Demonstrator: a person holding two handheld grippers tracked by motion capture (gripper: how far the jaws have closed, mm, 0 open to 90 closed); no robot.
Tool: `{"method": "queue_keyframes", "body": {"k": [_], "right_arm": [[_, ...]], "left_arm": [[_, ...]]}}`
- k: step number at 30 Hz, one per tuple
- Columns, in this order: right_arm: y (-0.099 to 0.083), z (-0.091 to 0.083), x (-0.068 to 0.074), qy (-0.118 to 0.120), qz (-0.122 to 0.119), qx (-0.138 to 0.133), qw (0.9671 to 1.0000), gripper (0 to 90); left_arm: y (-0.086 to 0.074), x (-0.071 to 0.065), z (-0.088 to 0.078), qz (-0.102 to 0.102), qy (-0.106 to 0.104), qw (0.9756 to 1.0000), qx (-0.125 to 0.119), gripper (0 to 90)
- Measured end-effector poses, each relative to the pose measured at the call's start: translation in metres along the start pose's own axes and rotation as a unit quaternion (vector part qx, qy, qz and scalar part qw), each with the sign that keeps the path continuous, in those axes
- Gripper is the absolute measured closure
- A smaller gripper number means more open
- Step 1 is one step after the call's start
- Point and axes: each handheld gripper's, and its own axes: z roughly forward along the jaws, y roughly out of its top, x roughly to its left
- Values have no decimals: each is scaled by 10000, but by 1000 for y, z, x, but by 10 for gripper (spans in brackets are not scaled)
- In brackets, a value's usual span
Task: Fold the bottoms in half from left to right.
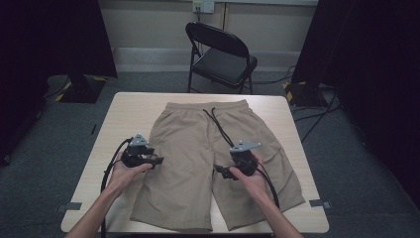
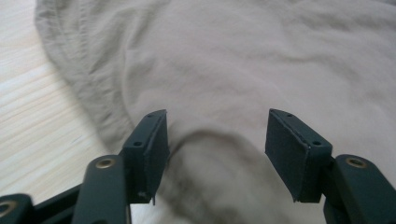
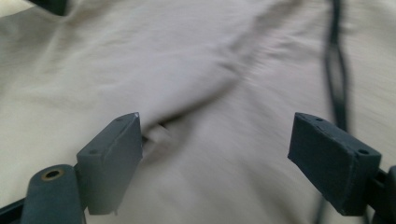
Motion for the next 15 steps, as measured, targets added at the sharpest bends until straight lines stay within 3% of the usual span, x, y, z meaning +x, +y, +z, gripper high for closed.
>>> {"method": "queue_keyframes", "body": {"k": [3,5,9,11,13,15], "right_arm": [[6,12,11,138,-69,-24,9999,174],[5,20,18,265,-89,-19,9996,179],[-2,29,24,336,-188,124,9992,195],[-6,31,24,263,-279,262,9989,195],[-8,31,22,273,-230,333,9988,196],[-11,30,19,253,-184,342,9989,201]], "left_arm": [[-9,-2,9,41,-59,9994,352,405],[-15,-5,9,222,29,9993,299,400],[-18,-14,3,397,-80,9983,418,394],[-22,-17,0,356,-186,9984,390,388],[-24,-18,-3,196,-388,9985,346,381],[-26,-18,-5,165,-435,9983,344,380]]}}
